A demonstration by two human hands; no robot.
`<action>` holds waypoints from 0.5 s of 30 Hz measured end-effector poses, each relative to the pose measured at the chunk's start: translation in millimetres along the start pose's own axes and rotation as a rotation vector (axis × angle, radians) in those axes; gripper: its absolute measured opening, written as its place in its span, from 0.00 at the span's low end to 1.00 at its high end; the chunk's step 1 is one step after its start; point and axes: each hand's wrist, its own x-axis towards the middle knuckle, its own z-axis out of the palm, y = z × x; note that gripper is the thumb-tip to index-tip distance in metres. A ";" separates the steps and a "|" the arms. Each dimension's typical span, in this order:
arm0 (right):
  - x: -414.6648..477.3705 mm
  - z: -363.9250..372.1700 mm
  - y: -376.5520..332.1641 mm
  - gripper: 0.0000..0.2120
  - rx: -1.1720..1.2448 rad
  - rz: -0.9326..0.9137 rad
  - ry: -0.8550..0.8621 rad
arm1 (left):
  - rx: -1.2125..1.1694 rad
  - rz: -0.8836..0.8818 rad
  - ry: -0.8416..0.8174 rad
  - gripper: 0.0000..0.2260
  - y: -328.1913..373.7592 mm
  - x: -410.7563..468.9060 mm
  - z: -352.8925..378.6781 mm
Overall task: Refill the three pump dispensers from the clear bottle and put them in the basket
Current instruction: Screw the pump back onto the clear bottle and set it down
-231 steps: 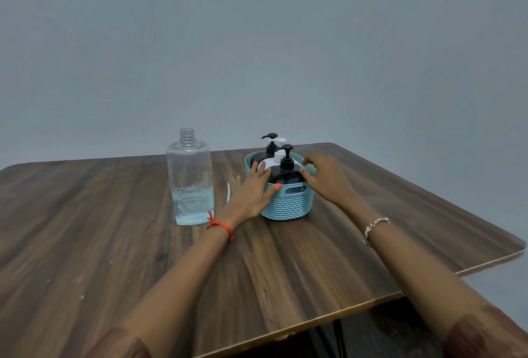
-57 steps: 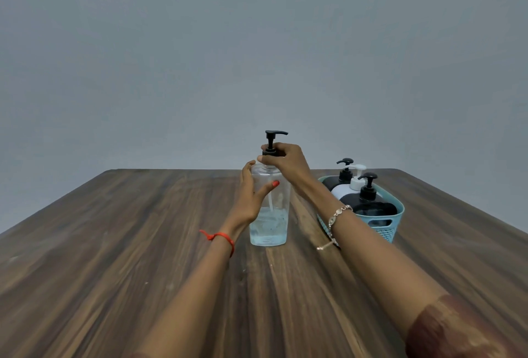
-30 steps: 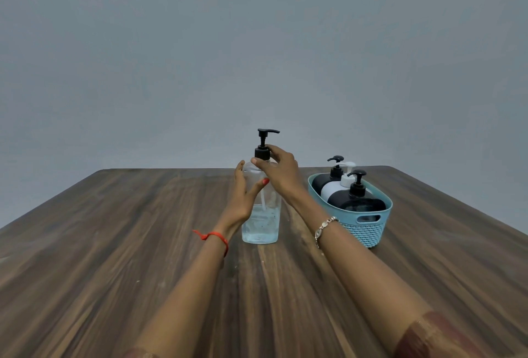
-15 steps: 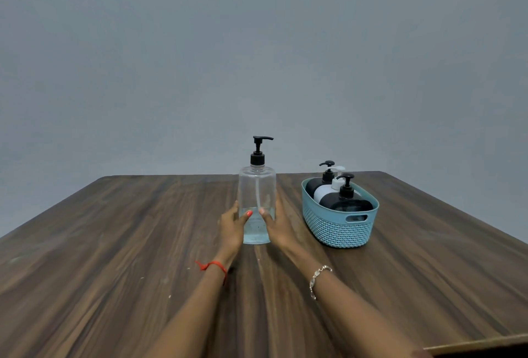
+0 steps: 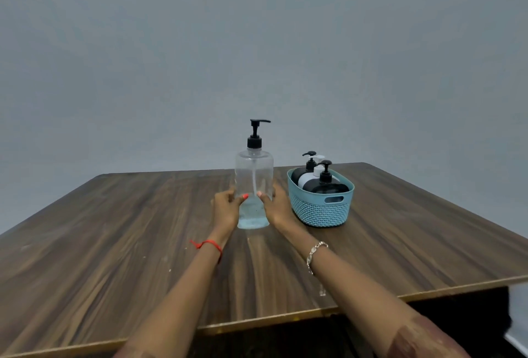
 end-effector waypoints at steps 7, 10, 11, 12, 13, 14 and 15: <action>18.4 -45.4 -55.9 0.25 -0.089 -0.111 0.052 | -0.039 0.183 -0.057 0.04 70.2 10.1 14.8; 34.3 -71.1 -79.9 0.22 -0.076 -0.150 0.129 | -0.077 0.228 -0.059 0.06 101.9 23.6 30.5; 40.4 -80.8 -87.1 0.20 -0.065 -0.167 0.143 | -0.093 0.242 -0.076 0.07 110.9 29.4 37.4; 47.5 -91.0 -93.3 0.19 -0.061 -0.186 0.154 | -0.112 0.259 -0.089 0.07 118.9 35.8 45.5; 54.9 -101.4 -98.6 0.19 -0.062 -0.207 0.163 | -0.130 0.277 -0.099 0.07 126.5 42.4 53.7; 63.6 -111.3 -103.2 0.18 -0.065 -0.226 0.172 | -0.144 0.296 -0.110 0.08 134.1 49.1 62.3; 73.0 -121.2 -106.1 0.18 -0.069 -0.239 0.182 | -0.151 0.314 -0.128 0.09 141.3 55.8 71.1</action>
